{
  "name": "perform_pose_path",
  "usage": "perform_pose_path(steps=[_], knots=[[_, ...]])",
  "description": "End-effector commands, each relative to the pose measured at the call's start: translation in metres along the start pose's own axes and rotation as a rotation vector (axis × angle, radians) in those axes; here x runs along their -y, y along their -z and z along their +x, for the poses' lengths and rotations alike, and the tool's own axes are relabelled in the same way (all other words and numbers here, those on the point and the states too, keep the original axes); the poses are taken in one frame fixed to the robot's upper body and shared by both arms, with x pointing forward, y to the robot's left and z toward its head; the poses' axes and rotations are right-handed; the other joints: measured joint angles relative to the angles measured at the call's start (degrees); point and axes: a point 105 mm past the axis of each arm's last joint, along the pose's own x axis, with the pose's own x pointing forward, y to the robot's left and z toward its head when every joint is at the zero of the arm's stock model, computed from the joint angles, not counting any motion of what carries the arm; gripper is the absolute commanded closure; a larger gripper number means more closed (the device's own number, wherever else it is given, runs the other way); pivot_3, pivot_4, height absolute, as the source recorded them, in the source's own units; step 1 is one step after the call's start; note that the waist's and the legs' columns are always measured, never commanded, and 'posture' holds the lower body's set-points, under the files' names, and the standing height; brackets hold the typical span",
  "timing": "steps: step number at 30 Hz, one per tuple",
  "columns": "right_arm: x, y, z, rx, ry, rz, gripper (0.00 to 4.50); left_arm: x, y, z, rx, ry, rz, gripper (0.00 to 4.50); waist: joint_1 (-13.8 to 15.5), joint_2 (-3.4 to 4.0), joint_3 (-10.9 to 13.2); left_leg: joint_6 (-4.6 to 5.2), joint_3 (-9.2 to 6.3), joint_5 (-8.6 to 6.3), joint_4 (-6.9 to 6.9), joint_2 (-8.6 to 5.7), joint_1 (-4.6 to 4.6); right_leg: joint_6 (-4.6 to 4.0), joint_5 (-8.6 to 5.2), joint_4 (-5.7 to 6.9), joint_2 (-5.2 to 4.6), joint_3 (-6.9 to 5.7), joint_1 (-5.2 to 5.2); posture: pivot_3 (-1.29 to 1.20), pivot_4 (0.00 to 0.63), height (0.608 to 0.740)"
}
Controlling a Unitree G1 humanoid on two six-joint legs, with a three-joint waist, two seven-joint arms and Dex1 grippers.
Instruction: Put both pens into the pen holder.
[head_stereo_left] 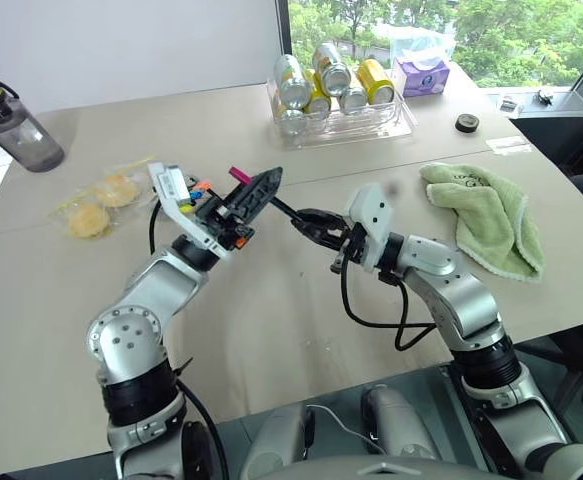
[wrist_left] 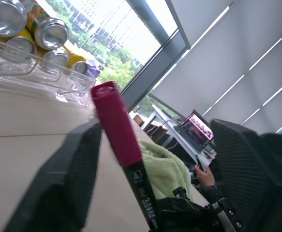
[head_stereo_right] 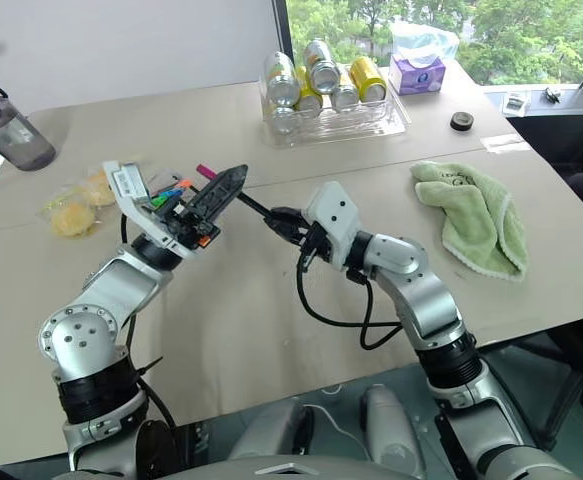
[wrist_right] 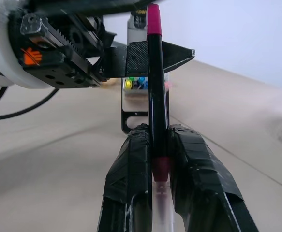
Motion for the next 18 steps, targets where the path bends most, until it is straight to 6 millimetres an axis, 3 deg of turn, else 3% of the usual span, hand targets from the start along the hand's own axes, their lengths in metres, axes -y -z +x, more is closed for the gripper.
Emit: perform_pose_path(steps=[1,3,4,5,6,8,10,13,18], knots=[[-0.003,-0.014,-0.003,0.055,0.000,-0.030,4.45,0.013,-0.007,0.002,0.035,0.063,-0.007,2.71,0.1,0.00,0.0,0.00,-0.01,0.00,0.00,0.00,0.00,0.00,0.00,0.00,0.00,-0.01,0.00,0.00,0.150,0.739],[-0.003,-0.011,-0.004,0.037,-0.014,-0.005,4.45,0.016,-0.005,0.003,0.029,0.075,-0.006,3.38,0.1,0.00,0.0,0.00,-0.04,0.00,0.00,0.00,-0.01,0.00,0.00,0.00,0.00,-0.04,0.00,0.00,0.150,0.739],[-0.003,-0.010,-0.004,0.027,-0.023,0.009,4.45,0.017,-0.004,0.003,0.027,0.075,-0.004,4.03,0.2,0.00,0.0,0.00,-0.04,0.00,-0.01,0.01,-0.01,0.00,0.00,0.00,0.01,-0.03,0.00,0.00,0.150,0.739],[-0.003,-0.009,-0.005,0.017,-0.032,0.016,4.45,0.017,-0.004,0.003,0.027,0.073,0.001,4.38,0.2,0.00,0.0,0.00,-0.04,0.00,-0.01,0.01,-0.01,0.00,0.00,0.00,0.01,-0.03,0.00,0.00,0.150,0.739],[-0.003,-0.009,-0.005,0.010,-0.039,0.023,3.44,0.017,-0.005,0.004,0.028,0.073,0.007,4.50,0.3,0.00,0.0,0.00,-0.02,0.00,0.00,0.00,-0.01,0.00,0.00,0.00,0.00,-0.02,0.01,0.00,0.150,0.739],[-0.001,-0.006,-0.008,-0.012,-0.029,0.037,2.67,0.019,-0.006,0.005,0.027,0.074,0.033,4.50,0.3,0.00,0.0,0.00,-0.03,0.00,0.00,0.00,-0.01,0.00,0.00,0.00,0.00,-0.03,0.01,0.00,0.150,0.739],[0.015,0.004,-0.020,-0.065,0.020,0.039,1.69,0.021,-0.002,0.005,-0.004,0.078,0.117,4.50,0.3,0.00,0.0,0.00,-0.02,0.00,-0.01,0.00,-0.01,0.00,0.00,0.01,0.01,-0.02,0.00,0.00,0.150,0.739],[0.032,0.010,-0.045,-0.116,0.037,0.028,1.69,0.024,0.000,0.007,-0.014,0.086,0.217,4.50,0.7,0.01,0.0,0.00,-0.01,0.00,-0.02,-0.04,-0.03,0.00,0.00,-0.04,-0.03,-0.02,0.01,0.00,0.150,0.739],[0.050,-0.012,-0.080,-0.088,0.026,0.093,1.69,0.036,-0.002,0.018,-0.032,0.098,0.517,4.50,1.5,0.01,0.0,0.01,-0.02,0.00,-0.05,-0.02,-0.07,0.00,0.00,-0.08,-0.03,-0.02,0.00,0.00,0.150,0.739]])
